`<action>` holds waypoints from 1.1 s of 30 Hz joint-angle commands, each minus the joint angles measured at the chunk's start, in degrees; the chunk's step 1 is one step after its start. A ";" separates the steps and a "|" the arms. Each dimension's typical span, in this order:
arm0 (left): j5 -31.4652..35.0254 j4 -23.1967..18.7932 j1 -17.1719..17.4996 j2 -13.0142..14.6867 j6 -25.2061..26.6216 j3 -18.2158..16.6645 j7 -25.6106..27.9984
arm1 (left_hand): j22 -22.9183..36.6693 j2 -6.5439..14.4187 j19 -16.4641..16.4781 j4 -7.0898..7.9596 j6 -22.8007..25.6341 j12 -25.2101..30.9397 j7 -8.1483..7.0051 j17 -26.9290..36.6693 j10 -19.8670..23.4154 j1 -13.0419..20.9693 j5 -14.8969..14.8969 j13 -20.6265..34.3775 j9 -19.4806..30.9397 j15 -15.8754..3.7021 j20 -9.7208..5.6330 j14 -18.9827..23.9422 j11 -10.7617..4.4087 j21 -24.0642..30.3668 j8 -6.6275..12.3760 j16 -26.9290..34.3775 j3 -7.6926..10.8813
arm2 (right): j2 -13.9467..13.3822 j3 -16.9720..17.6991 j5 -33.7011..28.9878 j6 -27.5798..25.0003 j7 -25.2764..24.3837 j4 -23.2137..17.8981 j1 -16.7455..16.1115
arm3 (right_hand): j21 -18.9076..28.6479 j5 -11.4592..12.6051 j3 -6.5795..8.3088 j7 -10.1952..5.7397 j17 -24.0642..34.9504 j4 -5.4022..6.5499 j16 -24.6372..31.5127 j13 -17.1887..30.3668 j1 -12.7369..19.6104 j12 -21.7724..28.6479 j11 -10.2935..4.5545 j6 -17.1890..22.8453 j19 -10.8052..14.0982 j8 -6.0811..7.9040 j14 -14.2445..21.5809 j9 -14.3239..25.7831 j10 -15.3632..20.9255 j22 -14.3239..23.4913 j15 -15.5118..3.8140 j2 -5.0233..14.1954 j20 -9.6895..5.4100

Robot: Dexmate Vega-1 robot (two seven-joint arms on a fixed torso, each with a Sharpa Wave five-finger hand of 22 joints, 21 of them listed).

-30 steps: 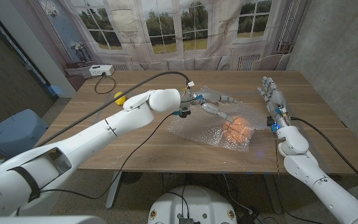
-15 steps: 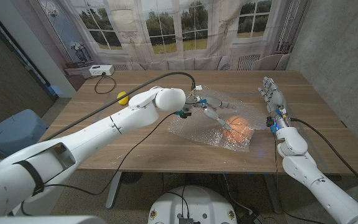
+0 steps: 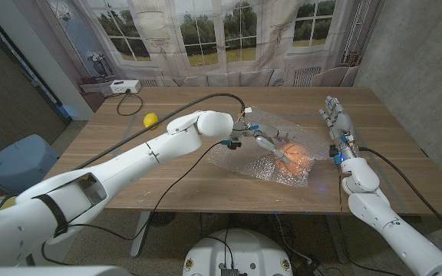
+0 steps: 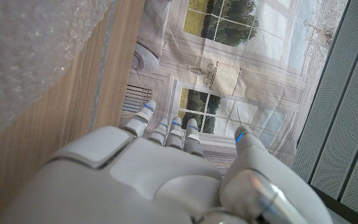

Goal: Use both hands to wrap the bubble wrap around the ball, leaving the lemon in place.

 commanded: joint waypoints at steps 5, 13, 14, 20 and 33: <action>6.64 5.54 -0.91 -4.15 -5.07 3.86 7.64 | 0.10 1.43 3.59 -1.22 0.03 1.12 -0.75 0.11 2.76 3.78 0.84 0.10 0.18 -2.31 -0.11 4.78 -0.90 1.03 0.25 1.22 0.15 | 0.80 0.08 0.42 1.11 0.14 1.73 0.40 | 0.25 0.04 -0.03 -0.26 0.21 -0.33 0.45 0.18 -0.08 0.39 -0.11 0.50 0.09 0.18 0.31 0.06 0.29 0.30 0.70 -0.05 0.25; 13.24 7.87 -3.20 -6.02 -5.23 7.12 6.72 | 0.10 3.20 11.11 -3.75 -0.48 1.28 0.30 0.00 4.03 10.01 0.02 0.21 0.24 -3.56 -0.57 9.42 -1.58 3.41 0.16 1.40 1.78 | 1.54 0.30 0.63 2.13 -0.11 2.65 0.56 | 0.26 0.03 -0.04 -0.34 0.21 -0.34 0.52 0.18 -0.15 0.39 -0.20 0.50 0.15 0.17 0.58 0.06 0.34 0.30 0.98 -0.03 0.50; 13.09 8.63 -3.52 -6.40 -5.59 7.32 6.29 | 0.07 3.09 12.41 -3.98 -0.51 1.25 0.52 -0.03 4.06 10.56 -0.21 0.23 0.26 -3.64 -1.05 9.82 -1.66 3.82 0.19 1.30 1.79 | 1.60 0.29 0.55 2.22 -0.17 2.78 0.62 | 0.26 0.03 -0.04 -0.33 0.21 -0.34 0.52 0.18 -0.15 0.39 -0.19 0.52 0.16 0.18 0.61 0.06 0.35 0.30 1.04 -0.03 0.50; 12.20 11.71 -4.99 -7.83 -6.96 8.10 4.06 | -0.09 4.56 23.40 -4.56 5.73 3.50 3.81 0.11 11.54 14.52 -2.67 0.40 0.38 -6.46 -5.70 20.27 -2.06 7.31 2.02 2.86 2.72 | 2.06 0.20 0.22 2.54 -0.68 3.31 0.93 | 0.27 0.04 -0.04 -0.39 0.22 -0.35 0.53 0.19 -0.20 0.38 -0.35 0.58 0.22 0.20 0.72 0.07 0.37 0.30 1.09 0.00 0.51; 12.54 16.95 -2.58 -8.93 -13.39 6.93 14.63 | 0.14 10.62 29.75 -5.56 32.25 7.80 9.87 -0.06 31.70 24.26 -7.77 0.38 0.88 -12.35 -9.99 37.77 -5.61 9.65 8.16 3.47 9.06 | 2.65 -0.05 -0.46 2.36 -1.97 4.18 1.60 | 0.32 0.03 -0.05 -0.41 0.24 -0.34 0.58 0.19 -0.31 0.38 -0.25 0.56 0.38 0.18 0.99 0.07 0.46 0.30 1.38 0.04 0.77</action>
